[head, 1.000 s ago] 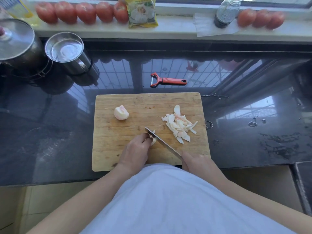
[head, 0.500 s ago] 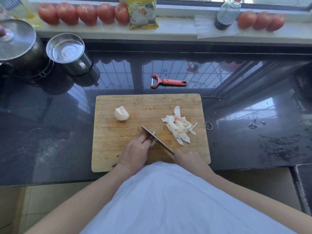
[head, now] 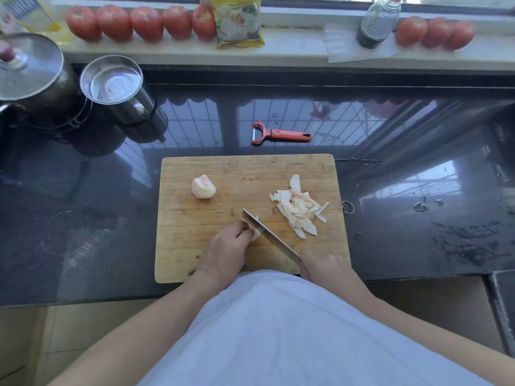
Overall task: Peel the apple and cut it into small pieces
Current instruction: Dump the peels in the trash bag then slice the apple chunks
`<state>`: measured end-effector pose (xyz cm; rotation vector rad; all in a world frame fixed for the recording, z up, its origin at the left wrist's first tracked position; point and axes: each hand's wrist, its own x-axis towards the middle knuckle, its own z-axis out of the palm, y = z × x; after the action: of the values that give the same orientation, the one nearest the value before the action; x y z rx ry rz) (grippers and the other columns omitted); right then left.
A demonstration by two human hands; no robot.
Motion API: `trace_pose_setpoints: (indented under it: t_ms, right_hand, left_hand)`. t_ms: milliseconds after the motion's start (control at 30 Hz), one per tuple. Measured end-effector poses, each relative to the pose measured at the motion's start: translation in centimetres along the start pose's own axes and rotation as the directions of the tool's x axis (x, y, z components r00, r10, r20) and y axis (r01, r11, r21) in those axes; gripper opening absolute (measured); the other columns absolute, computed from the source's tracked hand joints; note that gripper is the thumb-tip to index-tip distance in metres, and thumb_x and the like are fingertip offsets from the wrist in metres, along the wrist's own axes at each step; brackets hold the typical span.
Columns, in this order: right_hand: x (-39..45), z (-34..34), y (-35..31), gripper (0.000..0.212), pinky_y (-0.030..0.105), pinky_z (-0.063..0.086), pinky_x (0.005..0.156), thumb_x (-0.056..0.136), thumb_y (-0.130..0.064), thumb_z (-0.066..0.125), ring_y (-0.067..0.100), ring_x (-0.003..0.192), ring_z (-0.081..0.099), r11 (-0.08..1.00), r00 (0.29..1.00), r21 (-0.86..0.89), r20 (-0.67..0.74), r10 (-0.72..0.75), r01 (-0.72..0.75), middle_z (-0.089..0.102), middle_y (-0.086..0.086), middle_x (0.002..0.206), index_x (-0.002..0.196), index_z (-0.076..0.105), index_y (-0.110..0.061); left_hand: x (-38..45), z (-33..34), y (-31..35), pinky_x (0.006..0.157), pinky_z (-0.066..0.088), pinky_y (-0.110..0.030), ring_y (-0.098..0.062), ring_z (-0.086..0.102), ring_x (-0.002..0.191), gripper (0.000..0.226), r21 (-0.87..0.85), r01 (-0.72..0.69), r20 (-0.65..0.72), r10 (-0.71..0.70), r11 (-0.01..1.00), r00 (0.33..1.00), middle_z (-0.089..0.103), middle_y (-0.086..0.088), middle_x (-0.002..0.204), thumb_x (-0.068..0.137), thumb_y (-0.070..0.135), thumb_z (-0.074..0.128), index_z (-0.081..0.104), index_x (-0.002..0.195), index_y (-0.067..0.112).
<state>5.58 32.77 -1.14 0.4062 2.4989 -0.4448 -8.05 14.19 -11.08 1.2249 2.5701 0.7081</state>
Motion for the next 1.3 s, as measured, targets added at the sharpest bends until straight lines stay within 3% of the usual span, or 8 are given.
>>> trace_pose_setpoints:
  t_ms: [233,400,600,667,800,933,1067,1300]
  right_hand:
    - [-0.9,-0.6,0.1,0.014,0.036,0.031,0.057,0.095,-0.016,0.04,0.033,0.063,0.046,1.0,1.0,0.01,-0.025,-0.018,0.019,0.061,0.005,0.076,0.082,0.034,-0.017]
    - [-0.4,-0.7,-0.2,0.012,0.036,0.032,0.059,0.098,-0.019,0.039,0.034,0.071,0.054,1.0,0.999,-0.012,0.037,-0.001,0.002,0.063,0.004,0.083,0.087,0.035,-0.018]
    - [0.0,-1.1,-0.5,0.012,0.037,0.036,0.061,0.097,-0.019,0.039,0.034,0.074,0.054,1.0,0.996,0.008,0.091,0.01,-0.01,0.053,0.004,0.075,0.086,0.036,-0.015]
    - [0.8,-1.3,-1.2,0.013,0.037,0.039,0.063,0.098,-0.023,0.039,0.034,0.077,0.055,1.0,0.991,0.017,0.134,0.018,-0.02,0.052,0.005,0.076,0.089,0.037,-0.014]
    - [2.8,-1.1,-2.4,0.017,0.04,0.044,0.064,0.1,-0.029,0.038,0.037,0.083,0.06,0.999,0.996,0.029,0.089,0.017,-0.02,0.062,0.013,0.086,0.093,0.039,-0.014]
    - [1.6,-1.5,-2.2,0.035,0.039,0.045,0.067,0.093,-0.048,0.03,0.036,0.079,0.057,0.994,0.999,0.107,0.039,0.029,-0.033,0.052,0.005,0.073,0.09,0.038,-0.015]
    - [-0.1,-1.2,-1.1,0.014,0.036,0.03,0.06,0.099,-0.025,0.04,0.034,0.073,0.048,0.998,1.0,0.049,0.018,0.025,-0.025,0.036,-0.002,0.065,0.091,0.04,-0.013]
    - [-0.4,-1.3,-1.1,0.012,0.037,0.035,0.06,0.096,-0.022,0.041,0.034,0.071,0.051,1.0,0.998,-0.004,0.051,-0.02,0.02,0.035,-0.004,0.062,0.088,0.037,-0.014]
  left_hand:
    - [0.1,-0.2,0.1,0.051,0.048,-0.036,-0.027,0.059,0.077,0.025,0.014,0.01,0.009,-0.01,1.0,1.0,0.064,-0.003,0.1,0.078,-0.006,0.078,0.069,0.096,0.009]
    - [0.0,-0.2,0.2,0.053,0.05,-0.037,-0.028,0.062,0.081,0.029,0.011,0.014,0.018,-0.014,1.0,1.0,0.065,-0.002,0.104,0.078,-0.007,0.076,0.069,0.099,0.011]
    - [0.1,-0.4,0.2,0.052,0.049,-0.036,-0.027,0.062,0.08,0.028,0.012,0.008,0.017,-0.008,1.0,1.0,0.066,-0.004,0.101,0.076,-0.009,0.074,0.069,0.096,0.009]
    - [0.0,-0.2,0.1,0.052,0.051,-0.039,-0.029,0.062,0.08,0.027,0.012,0.011,0.017,-0.011,1.0,1.0,0.064,-0.004,0.099,0.075,-0.011,0.071,0.068,0.093,0.008]
    - [0.0,0.0,0.0,0.054,0.053,-0.045,-0.03,0.06,0.079,0.022,0.033,0.014,0.035,-0.015,0.999,0.999,0.062,-0.003,0.102,0.079,-0.009,0.068,0.065,0.091,0.01]
    - [-0.1,-0.3,0.2,0.051,0.055,-0.041,-0.03,0.065,0.081,0.024,0.052,-0.029,0.021,0.028,0.998,0.999,0.067,-0.005,0.104,0.075,-0.007,0.075,0.072,0.094,0.007]
    - [-0.1,-0.4,0.4,0.05,0.055,-0.038,-0.029,0.068,0.082,0.03,0.066,-0.024,-0.009,0.024,0.998,1.0,0.07,-0.005,0.104,0.07,-0.009,0.079,0.074,0.095,0.006]
    - [0.0,-0.6,0.5,0.049,0.053,-0.037,-0.028,0.068,0.079,0.032,0.068,-0.019,-0.022,0.021,0.998,1.0,0.071,-0.004,0.1,0.067,-0.013,0.078,0.073,0.091,0.006]
